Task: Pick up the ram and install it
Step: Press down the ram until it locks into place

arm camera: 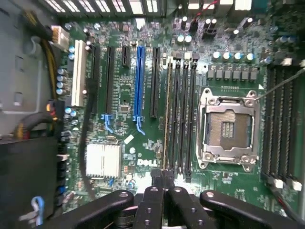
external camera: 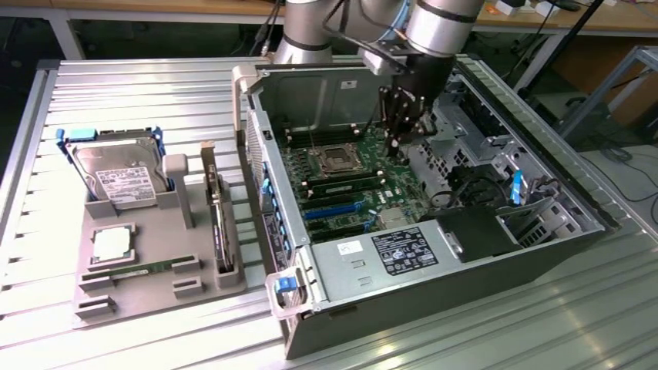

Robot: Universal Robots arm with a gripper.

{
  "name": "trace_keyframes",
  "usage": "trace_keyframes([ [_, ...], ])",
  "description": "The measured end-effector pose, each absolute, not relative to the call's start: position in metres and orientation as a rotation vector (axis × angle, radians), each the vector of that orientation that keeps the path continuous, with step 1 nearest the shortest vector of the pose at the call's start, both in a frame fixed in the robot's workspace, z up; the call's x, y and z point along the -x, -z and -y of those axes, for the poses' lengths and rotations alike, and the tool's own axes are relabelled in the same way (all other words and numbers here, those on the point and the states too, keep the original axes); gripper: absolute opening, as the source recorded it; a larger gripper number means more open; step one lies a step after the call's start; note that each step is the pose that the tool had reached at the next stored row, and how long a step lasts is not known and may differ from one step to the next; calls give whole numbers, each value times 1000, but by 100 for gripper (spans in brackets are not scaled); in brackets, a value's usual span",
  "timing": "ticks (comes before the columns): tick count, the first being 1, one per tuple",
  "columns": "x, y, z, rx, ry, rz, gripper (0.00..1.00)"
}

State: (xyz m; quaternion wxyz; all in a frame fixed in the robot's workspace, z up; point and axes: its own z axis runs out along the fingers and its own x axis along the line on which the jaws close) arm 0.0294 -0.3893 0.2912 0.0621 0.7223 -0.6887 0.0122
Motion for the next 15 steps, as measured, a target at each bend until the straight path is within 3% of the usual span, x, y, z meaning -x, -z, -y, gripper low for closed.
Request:
trace_keyframes([
  [4,-29,-319,386,-2170,-44,2089,10],
  [15,-29,-320,386,-2140,-41,2118,10],
])
